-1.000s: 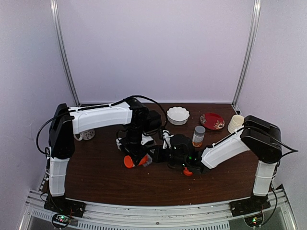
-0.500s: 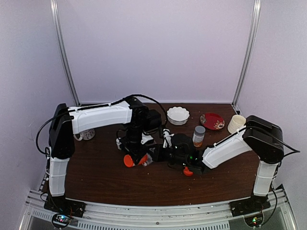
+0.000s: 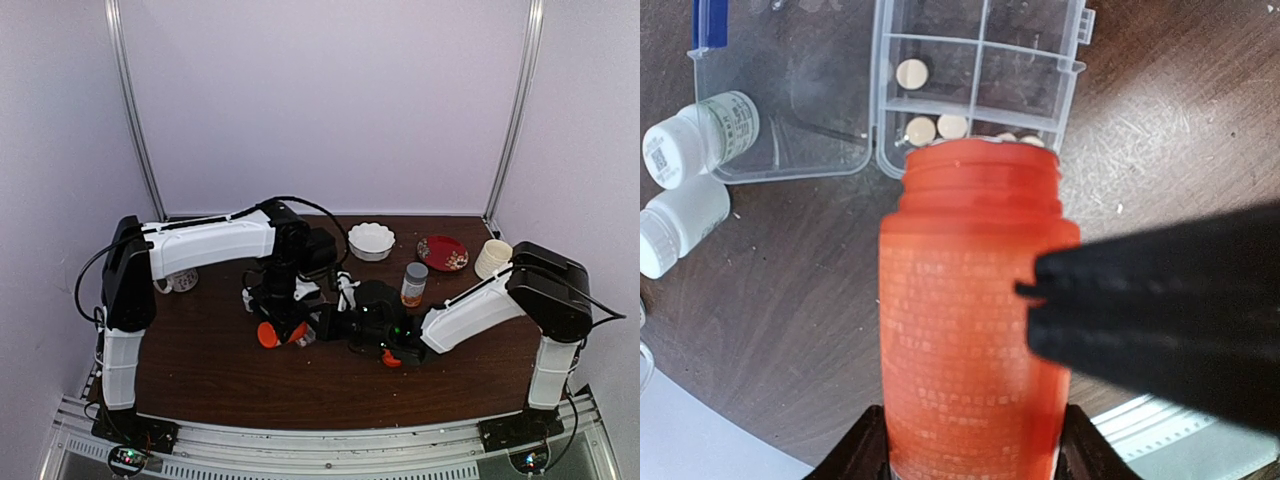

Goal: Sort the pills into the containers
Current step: Pour the pill into the compartment of the pill container.

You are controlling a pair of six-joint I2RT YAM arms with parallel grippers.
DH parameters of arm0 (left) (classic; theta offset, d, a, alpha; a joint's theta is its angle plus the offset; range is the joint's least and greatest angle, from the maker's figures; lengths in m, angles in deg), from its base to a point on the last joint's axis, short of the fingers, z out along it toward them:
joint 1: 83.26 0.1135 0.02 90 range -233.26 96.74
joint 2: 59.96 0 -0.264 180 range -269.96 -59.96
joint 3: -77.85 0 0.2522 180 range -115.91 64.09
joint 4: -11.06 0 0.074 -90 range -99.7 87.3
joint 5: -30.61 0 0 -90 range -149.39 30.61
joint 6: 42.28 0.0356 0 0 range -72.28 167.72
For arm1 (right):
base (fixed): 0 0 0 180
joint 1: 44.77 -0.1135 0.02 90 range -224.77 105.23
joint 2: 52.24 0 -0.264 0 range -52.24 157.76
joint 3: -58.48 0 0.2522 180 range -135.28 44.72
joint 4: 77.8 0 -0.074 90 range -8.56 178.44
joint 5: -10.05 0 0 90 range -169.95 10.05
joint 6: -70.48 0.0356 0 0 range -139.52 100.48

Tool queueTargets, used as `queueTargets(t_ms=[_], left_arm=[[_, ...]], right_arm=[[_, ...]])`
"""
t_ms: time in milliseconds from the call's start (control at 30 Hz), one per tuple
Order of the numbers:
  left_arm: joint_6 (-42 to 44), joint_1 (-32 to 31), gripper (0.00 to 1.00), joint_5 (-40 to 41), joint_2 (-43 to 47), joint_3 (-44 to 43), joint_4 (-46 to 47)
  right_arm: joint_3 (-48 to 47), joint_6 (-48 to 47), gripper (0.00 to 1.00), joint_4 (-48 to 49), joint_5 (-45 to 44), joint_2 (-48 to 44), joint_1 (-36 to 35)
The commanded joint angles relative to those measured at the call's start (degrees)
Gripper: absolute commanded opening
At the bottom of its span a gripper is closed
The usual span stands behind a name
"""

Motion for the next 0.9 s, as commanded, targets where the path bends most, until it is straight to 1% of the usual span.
queueTargets(t_ms=[0,333,533,633,700,767,833,867], left_arm=[[0.64,0.14,0.0,0.23,1.02,-1.32,0.0],[-0.19,0.17,0.0,0.24,4.64,4.0,4.99],[-0.82,0.18,0.0,-0.98,8.81,9.75,11.31],[-1.2,0.26,0.0,-1.48,12.45,14.26,16.23],[-1.4,0.21,0.0,-2.15,14.95,17.77,19.61],[-1.95,0.21,0.0,-2.07,17.18,21.18,22.62],[-2.52,0.25,0.0,-2.12,19.74,24.88,26.23],[-2.82,0.21,0.0,-2.2,21.07,26.6,28.16]], right_arm=[[0.81,-1.5,0.0,-1.14,-1.92,-3.67,0.28],[6.25,-5.68,0.01,-7.85,-4.65,-12.78,0.46],[6.2,-8.43,0.09,-19.31,-4.69,-17.68,0.47],[6.68,-9.23,0.14,-24.32,-4.69,-20.24,0.55],[6.3,-10.16,0.18,-29.15,-4.46,-22.16,0.55],[4.18,-11.94,0.25,-36.55,-3.51,-23.33,0.55],[-0.1,-14.05,0.31,-47.51,-3.56,-23.84,0.55],[-1.1,-14.99,0.37,-52.73,-3.85,-24.3,0.55]])
